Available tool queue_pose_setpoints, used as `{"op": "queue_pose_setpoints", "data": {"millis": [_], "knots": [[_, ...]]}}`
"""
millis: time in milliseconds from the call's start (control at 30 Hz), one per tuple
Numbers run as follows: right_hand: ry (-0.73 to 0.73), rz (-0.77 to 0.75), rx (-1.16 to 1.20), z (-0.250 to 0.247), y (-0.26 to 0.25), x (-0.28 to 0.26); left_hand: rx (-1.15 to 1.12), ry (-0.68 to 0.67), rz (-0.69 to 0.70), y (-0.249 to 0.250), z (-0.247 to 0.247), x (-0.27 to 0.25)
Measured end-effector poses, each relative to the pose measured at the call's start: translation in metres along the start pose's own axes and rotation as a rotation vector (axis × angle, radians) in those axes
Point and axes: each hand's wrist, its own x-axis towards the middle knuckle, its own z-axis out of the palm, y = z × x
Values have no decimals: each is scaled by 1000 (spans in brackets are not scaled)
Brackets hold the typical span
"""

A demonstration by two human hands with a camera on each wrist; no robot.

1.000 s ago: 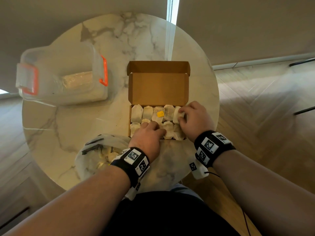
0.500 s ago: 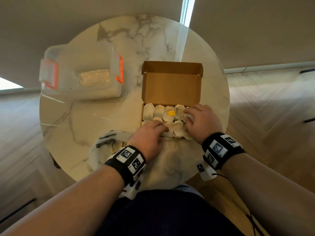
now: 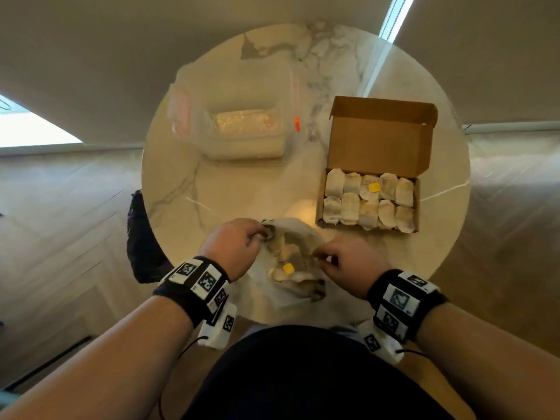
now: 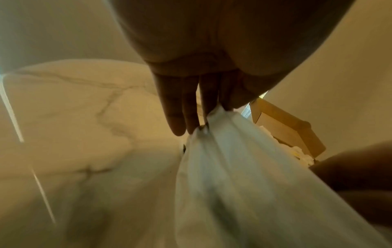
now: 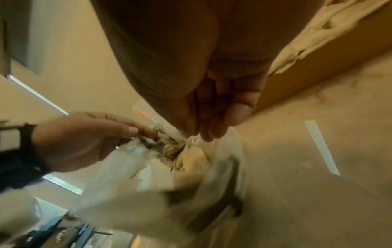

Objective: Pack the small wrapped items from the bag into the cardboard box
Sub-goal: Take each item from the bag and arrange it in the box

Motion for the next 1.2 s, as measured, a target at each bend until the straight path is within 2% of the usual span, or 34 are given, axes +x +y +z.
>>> {"op": "queue_pose_setpoints", "data": {"millis": [100,200,400,467,533,667,733,967,1100,1200], "knots": [[26,132,-69,20,-25,9,-105,22,-74,-12,2,-3],[94,200,-58,33,-48,19,-205,69,-96,-21,7,1],[170,203,34,54,-81,36,-34,-127,-115,-21,6,19],[174,188,1,56,-86,36,-84,-179,-150,-23,6,24],[167,193,14,57,-89,36,-263,-190,-209,-30,9,27],[197,250,167,57,-90,34,-852,-215,-452,-40,18,24],[215,267,220,58,-89,32,-997,-228,-499,-44,22,22],[257,338,349,66,-86,28,-1222,-248,-518,-51,30,20],[256,267,353,69,-91,32,-1318,-258,-485,-51,34,19],[305,305,431,69,-89,33,-1382,-236,-476,-55,36,21]]}}
